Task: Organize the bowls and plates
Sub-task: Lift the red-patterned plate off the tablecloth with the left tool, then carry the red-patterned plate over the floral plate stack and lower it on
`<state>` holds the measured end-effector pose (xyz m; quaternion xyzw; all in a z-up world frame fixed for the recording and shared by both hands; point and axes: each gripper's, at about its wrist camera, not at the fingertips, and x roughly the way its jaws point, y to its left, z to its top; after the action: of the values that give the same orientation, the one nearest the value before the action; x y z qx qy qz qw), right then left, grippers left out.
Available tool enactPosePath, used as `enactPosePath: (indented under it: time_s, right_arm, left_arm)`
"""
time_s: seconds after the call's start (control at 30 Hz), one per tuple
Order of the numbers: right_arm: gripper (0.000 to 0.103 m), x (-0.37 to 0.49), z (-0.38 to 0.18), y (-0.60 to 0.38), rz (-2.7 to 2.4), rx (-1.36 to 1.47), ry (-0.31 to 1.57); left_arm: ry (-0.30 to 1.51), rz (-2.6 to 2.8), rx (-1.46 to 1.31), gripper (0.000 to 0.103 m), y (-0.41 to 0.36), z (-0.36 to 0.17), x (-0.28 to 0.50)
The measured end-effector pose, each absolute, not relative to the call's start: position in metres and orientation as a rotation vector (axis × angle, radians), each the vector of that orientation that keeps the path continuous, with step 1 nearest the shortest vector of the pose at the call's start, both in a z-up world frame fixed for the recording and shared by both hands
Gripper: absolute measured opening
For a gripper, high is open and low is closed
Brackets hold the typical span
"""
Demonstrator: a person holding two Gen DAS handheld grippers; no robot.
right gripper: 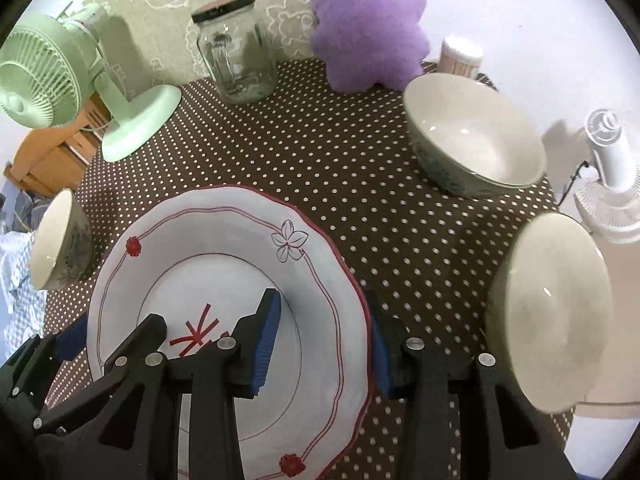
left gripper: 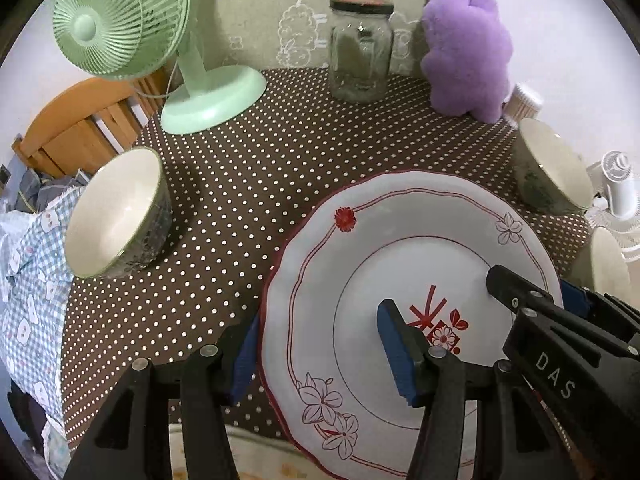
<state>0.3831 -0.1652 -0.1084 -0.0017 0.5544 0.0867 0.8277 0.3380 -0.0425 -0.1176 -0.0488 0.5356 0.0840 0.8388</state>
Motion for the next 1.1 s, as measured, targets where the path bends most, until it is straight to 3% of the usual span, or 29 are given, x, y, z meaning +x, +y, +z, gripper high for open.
enactPosePath:
  time_s: [0.63,1.1]
  right_arm:
    - [0.045,0.302,-0.058,-0.17,0.081,0.023,1.107]
    - [0.045,0.233,-0.067,-0.153,0.026,0.028,1.14]
  left_arm:
    - [1.082,0.052,-0.063,0.056,-0.034,-0.076,0.273]
    - [1.118,-0.005,-0.034,0.056,-0.015,-0.086,0.217]
